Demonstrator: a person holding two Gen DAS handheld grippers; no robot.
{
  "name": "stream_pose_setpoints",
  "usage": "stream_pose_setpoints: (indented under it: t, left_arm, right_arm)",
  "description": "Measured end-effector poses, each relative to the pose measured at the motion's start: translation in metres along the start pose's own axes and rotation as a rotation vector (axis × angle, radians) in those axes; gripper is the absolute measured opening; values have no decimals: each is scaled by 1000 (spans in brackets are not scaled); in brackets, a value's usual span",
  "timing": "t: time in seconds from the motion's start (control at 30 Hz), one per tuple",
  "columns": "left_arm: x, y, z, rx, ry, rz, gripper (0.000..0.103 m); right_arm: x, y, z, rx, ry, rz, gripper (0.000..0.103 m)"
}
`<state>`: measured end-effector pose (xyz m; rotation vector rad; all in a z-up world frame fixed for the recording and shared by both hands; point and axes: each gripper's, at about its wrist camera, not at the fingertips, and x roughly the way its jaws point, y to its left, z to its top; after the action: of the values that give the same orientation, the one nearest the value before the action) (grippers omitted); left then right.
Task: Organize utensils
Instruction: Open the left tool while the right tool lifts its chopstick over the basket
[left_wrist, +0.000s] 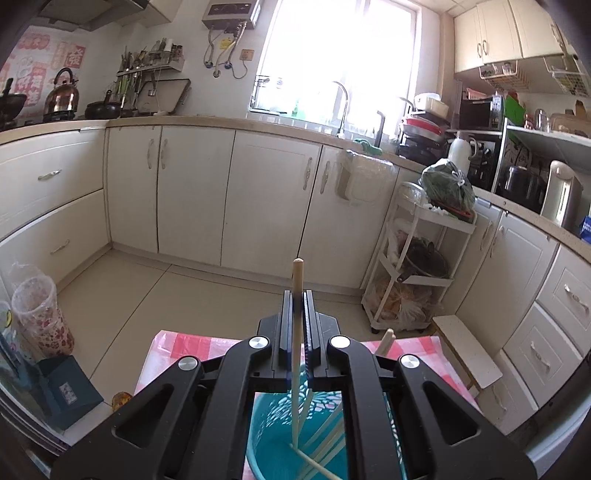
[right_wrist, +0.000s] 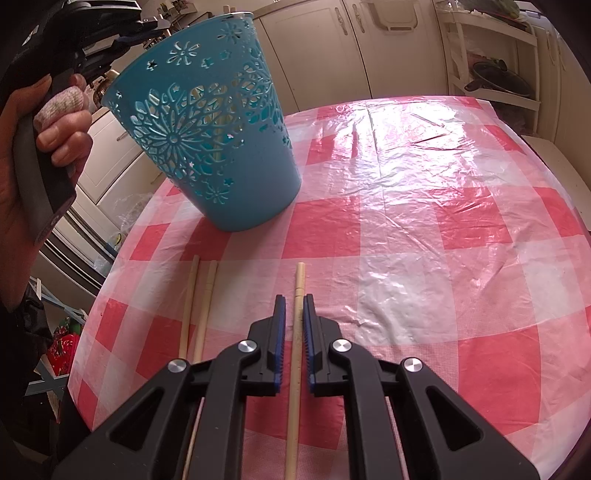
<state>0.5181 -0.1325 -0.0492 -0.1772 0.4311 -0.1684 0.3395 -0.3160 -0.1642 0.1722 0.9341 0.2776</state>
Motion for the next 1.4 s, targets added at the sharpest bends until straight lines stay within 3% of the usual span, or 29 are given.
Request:
stream_pose_setpoints:
  t: [0.1,0.17,0.23,0.37,0.47,0.63,0.87,1.0,1.1,1.17,1.2,1.4]
  left_arm:
    - [-6,-1,-9,37,27,8,16]
    - [-20,4,-14,43,11,42,48]
    - [-39,12,-17,30,-24,83,66]
    - [-80,37,-30,-11,-67,145,85]
    - [-98,63,-55,-67,-29,180,89]
    - [-83,95,-116,-164,173,181,89]
    - [-64,80,-170,-87,308,193,89]
    - [-66,75,-170,-67,302,202,92]
    - [-59,76,-172,-74,344,212,93]
    - [-59,74,-173,-61,345,205,93]
    - [-58,73,-173,-52,349,205,93]
    - [-59,74,-172,-61,358,196,93]
  right_arm:
    - [0,0,0,0,0,2,11]
    - [1,1,0,-1,-1,2,11]
    - [1,3,0,-5,-1,1,13]
    - [2,8,0,-22,-3,4,19]
    - [2,12,0,-35,-5,-5,19]
    - [1,21,-2,-65,-7,-40,19]
    - [-1,29,-6,-115,-2,-101,19]
    - [1,29,-6,-124,-1,-115,19]
    - [1,35,-8,-159,-3,-152,19]
    - [3,40,-9,-190,-7,-189,7]
    - [4,38,-9,-198,-9,-200,6]
    - [-1,35,-4,-168,-25,-185,8]
